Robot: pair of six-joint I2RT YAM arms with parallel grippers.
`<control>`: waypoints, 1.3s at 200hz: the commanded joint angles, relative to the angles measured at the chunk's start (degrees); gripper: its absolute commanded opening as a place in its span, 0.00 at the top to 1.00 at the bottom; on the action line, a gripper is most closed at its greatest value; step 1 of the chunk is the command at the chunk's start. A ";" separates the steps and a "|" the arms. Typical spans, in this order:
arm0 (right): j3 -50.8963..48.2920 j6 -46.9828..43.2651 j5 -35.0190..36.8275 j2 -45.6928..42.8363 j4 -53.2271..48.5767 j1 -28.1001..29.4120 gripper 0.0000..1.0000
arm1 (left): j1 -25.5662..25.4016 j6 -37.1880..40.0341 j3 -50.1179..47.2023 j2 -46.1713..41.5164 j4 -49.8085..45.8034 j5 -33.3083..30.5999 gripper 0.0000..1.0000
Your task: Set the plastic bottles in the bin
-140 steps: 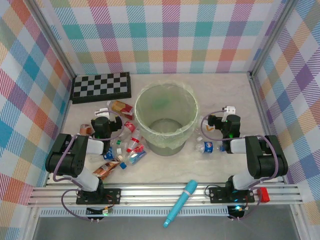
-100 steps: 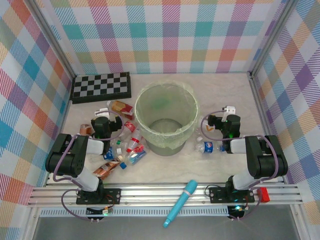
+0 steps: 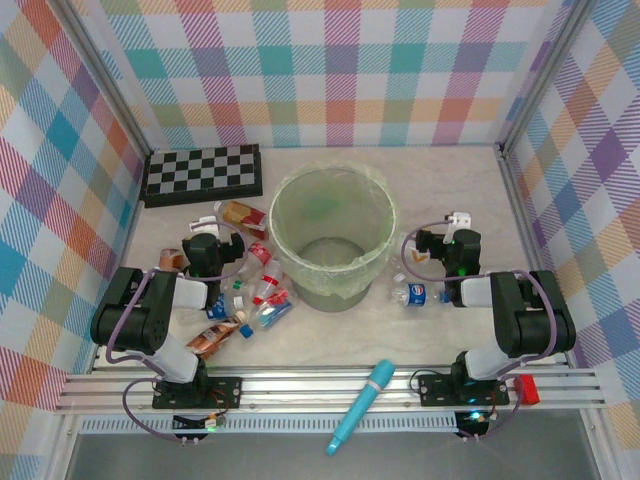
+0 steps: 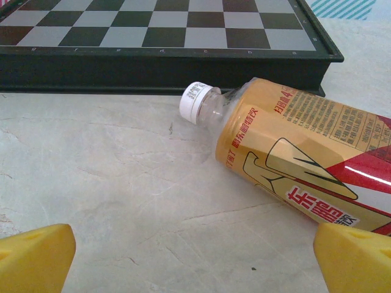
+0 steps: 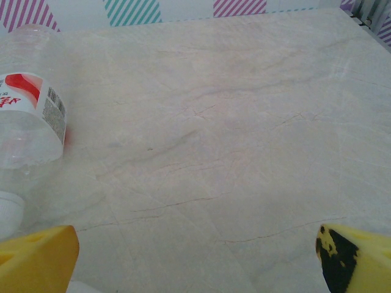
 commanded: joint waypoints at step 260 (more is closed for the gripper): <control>36.63 37.73 -6.62 -16.52 -103.58 -17.11 0.01 | -11.50 -25.62 62.02 -20.86 -89.93 26.70 0.14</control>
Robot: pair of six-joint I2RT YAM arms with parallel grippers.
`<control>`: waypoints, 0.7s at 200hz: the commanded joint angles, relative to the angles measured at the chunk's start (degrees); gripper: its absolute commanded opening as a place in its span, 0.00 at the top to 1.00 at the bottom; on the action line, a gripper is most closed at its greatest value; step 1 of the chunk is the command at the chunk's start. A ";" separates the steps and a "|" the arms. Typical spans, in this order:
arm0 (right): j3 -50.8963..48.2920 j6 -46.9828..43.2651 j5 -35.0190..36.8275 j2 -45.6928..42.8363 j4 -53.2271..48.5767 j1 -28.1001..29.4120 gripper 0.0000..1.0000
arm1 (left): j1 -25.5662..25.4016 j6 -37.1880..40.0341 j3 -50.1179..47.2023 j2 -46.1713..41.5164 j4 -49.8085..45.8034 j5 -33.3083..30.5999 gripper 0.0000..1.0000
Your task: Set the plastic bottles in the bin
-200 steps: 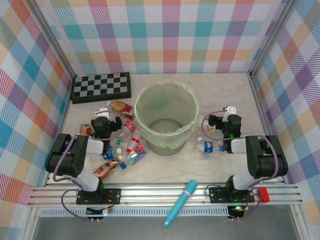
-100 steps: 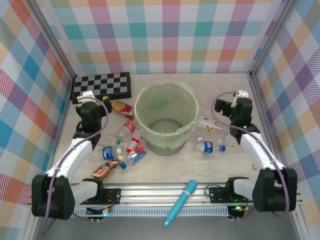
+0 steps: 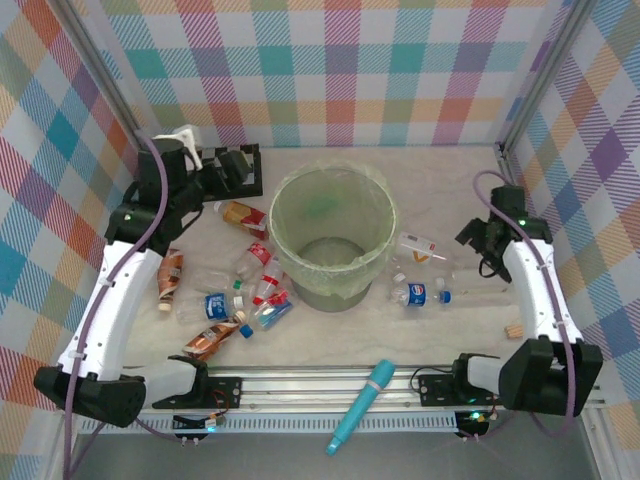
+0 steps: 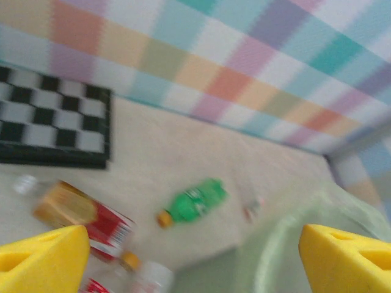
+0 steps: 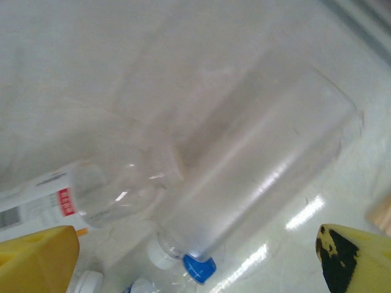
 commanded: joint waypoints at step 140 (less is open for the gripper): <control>-11.32 10.00 -15.78 14.05 13.58 -11.02 0.00 | -14.81 2.41 -2.53 10.36 -9.58 1.27 0.29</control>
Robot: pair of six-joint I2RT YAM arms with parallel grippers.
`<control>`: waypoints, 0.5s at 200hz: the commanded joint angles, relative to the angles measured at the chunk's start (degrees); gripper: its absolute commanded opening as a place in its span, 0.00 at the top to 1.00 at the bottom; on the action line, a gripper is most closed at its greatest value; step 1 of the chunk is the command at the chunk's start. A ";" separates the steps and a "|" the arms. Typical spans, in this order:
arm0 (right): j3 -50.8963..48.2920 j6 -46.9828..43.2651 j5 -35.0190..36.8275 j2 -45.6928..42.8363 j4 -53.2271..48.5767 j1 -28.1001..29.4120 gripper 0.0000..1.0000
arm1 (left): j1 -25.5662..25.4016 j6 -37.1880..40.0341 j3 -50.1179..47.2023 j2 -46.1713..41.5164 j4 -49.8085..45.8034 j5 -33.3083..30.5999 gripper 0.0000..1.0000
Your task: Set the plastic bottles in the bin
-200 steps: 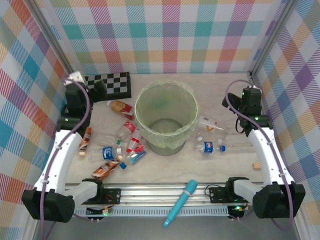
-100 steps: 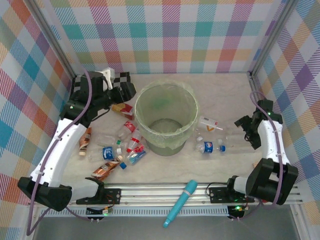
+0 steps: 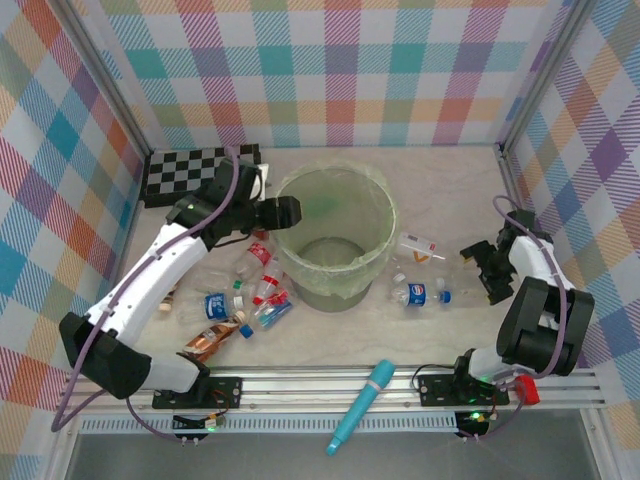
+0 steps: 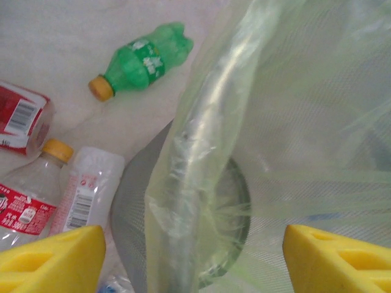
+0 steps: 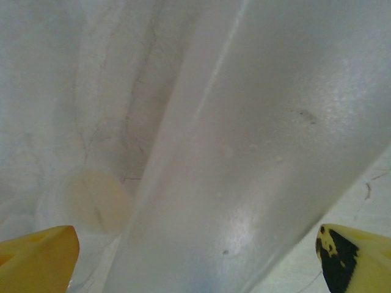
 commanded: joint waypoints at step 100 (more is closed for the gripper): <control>-1.90 1.94 0.47 4.42 6.26 -0.46 0.16 | -1.17 1.19 1.17 2.16 -1.18 -2.03 0.35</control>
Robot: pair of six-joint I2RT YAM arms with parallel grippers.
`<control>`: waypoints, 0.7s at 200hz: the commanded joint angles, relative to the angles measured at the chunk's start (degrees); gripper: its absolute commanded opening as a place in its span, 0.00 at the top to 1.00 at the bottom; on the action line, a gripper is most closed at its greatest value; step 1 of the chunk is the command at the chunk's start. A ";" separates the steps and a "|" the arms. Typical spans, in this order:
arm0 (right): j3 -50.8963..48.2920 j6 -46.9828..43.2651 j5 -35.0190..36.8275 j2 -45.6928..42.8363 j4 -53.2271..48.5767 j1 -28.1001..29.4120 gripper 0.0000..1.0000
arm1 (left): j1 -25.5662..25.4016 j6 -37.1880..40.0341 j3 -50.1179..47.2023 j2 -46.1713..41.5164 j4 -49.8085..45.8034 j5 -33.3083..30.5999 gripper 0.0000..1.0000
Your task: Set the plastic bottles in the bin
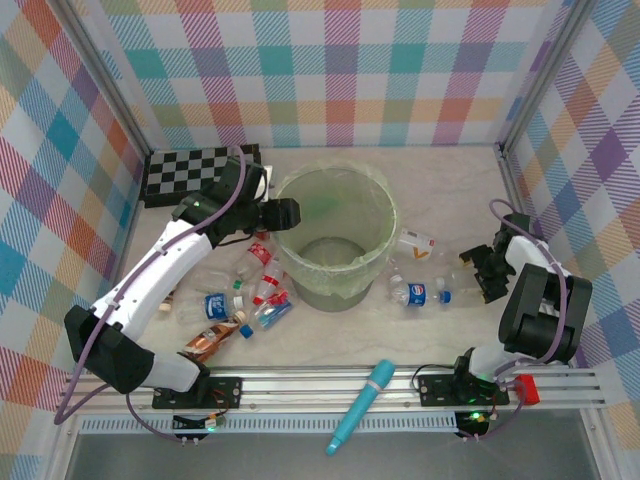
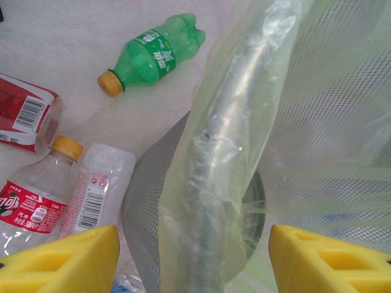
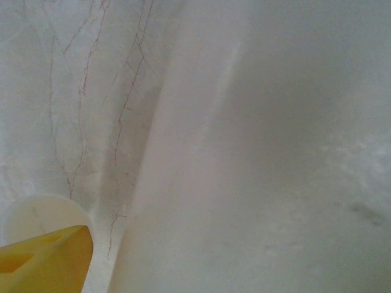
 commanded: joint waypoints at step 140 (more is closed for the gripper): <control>12.76 -7.17 -1.05 -12.20 -11.87 -1.12 0.44 | -0.91 0.41 0.92 1.29 -0.35 -1.05 0.35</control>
